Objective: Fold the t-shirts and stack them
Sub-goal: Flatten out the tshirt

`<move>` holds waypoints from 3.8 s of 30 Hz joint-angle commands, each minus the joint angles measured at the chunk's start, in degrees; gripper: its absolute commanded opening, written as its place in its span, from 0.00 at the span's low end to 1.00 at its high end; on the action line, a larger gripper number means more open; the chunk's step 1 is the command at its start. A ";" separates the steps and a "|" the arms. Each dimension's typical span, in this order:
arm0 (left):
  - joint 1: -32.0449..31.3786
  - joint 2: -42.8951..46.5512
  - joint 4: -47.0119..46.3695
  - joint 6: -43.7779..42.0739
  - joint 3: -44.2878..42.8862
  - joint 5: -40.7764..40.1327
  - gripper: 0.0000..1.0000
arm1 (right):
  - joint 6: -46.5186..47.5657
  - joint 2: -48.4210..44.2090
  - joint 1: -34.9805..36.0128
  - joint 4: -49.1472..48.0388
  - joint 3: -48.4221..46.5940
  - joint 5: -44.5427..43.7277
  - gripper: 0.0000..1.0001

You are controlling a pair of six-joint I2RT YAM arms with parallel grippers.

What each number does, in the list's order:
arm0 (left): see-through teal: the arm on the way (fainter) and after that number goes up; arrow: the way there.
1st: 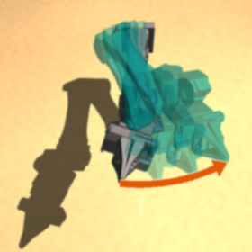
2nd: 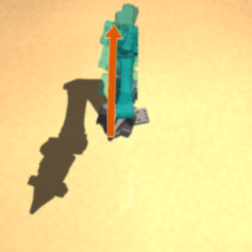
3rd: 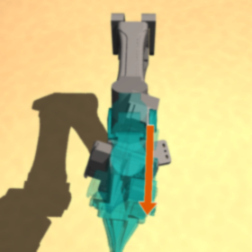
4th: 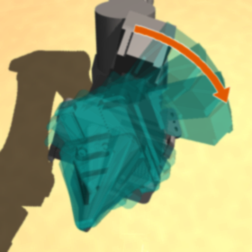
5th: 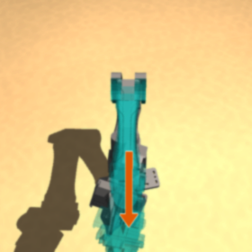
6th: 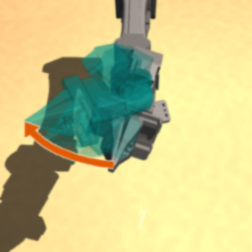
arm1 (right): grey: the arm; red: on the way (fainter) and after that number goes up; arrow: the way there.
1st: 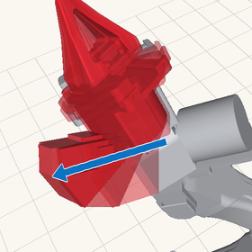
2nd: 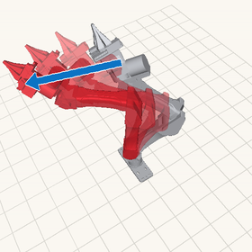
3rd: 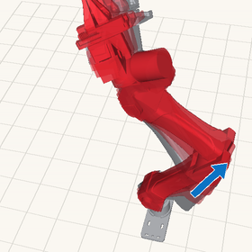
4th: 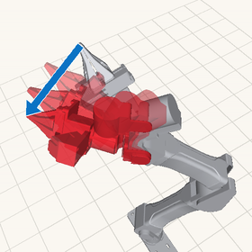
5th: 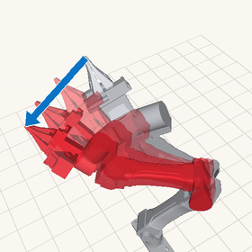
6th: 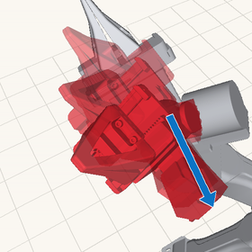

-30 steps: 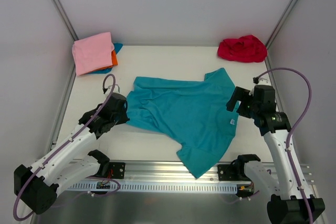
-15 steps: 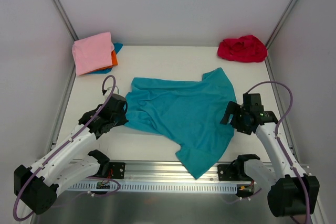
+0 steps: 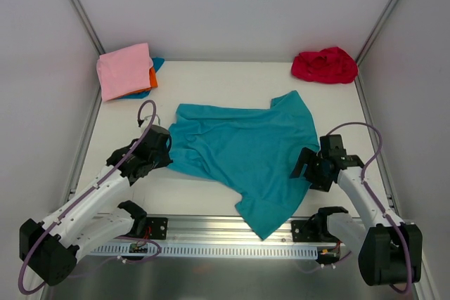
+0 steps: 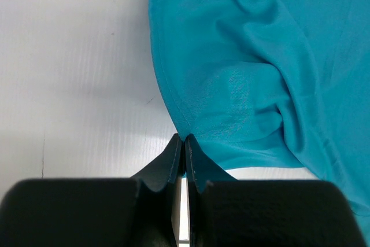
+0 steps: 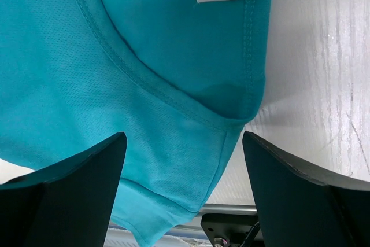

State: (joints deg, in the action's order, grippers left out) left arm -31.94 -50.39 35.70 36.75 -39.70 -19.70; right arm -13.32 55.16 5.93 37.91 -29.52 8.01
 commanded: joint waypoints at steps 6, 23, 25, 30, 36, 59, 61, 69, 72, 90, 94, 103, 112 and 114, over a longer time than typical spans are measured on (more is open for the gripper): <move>-0.40 -0.15 -1.25 -0.89 -0.64 -0.42 0.00 | -1.44 1.71 0.48 -3.02 -0.19 0.78 0.83; -0.40 3.10 -0.46 -1.16 -1.17 -1.04 0.00 | -3.20 5.31 1.10 -2.84 -0.45 -1.68 0.00; -0.49 3.63 -0.37 -1.16 -1.08 -1.30 0.00 | -3.38 5.14 1.10 -2.84 -0.37 -2.12 0.00; -0.49 4.42 -0.11 -1.33 -0.81 -1.91 0.00 | -3.55 1.10 1.10 0.04 -1.68 -7.29 0.00; -0.40 5.83 1.47 -1.60 -0.90 -4.11 0.00 | -1.71 -3.04 0.75 7.69 -11.16 -18.63 0.01; -0.49 9.17 9.12 0.43 -2.13 -8.33 0.00 | 4.27 5.05 -3.65 7.26 -18.47 -18.94 0.51; -0.40 8.91 8.68 0.43 -2.13 -7.98 0.00 | 4.01 3.48 -2.69 7.70 -17.86 -15.67 0.73; -0.40 6.80 5.26 0.60 -1.26 -5.70 0.00 | -1.09 -9.35 3.72 10.87 -10.22 -0.38 0.99; -0.40 6.01 3.85 0.60 -0.82 -5.08 0.00 | -3.20 -13.84 7.23 12.36 -5.91 3.41 0.99; -0.49 6.01 2.44 -0.45 -1.78 -3.59 0.00 | -11.02 -20.53 19.38 15.26 5.69 3.16 0.91; -0.49 5.74 1.74 -0.45 -1.61 -3.41 0.00 | -12.43 -21.06 19.91 14.12 7.89 0.25 0.90; -0.49 6.27 1.83 -0.98 -1.17 -3.67 0.00 | -13.66 -13.32 20.26 3.59 9.83 -1.15 0.86; -0.49 6.18 1.65 -1.25 -1.08 -3.68 0.00 | -14.28 -6.12 21.13 0.06 7.72 -3.52 0.82; -0.49 6.10 1.12 -1.25 -1.08 -3.33 0.00 | -14.36 -6.81 21.40 -0.03 7.81 -3.35 0.81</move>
State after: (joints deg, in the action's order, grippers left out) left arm -31.94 -44.75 38.20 36.67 -40.01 -24.01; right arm -26.76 48.01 26.59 47.83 -23.42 7.66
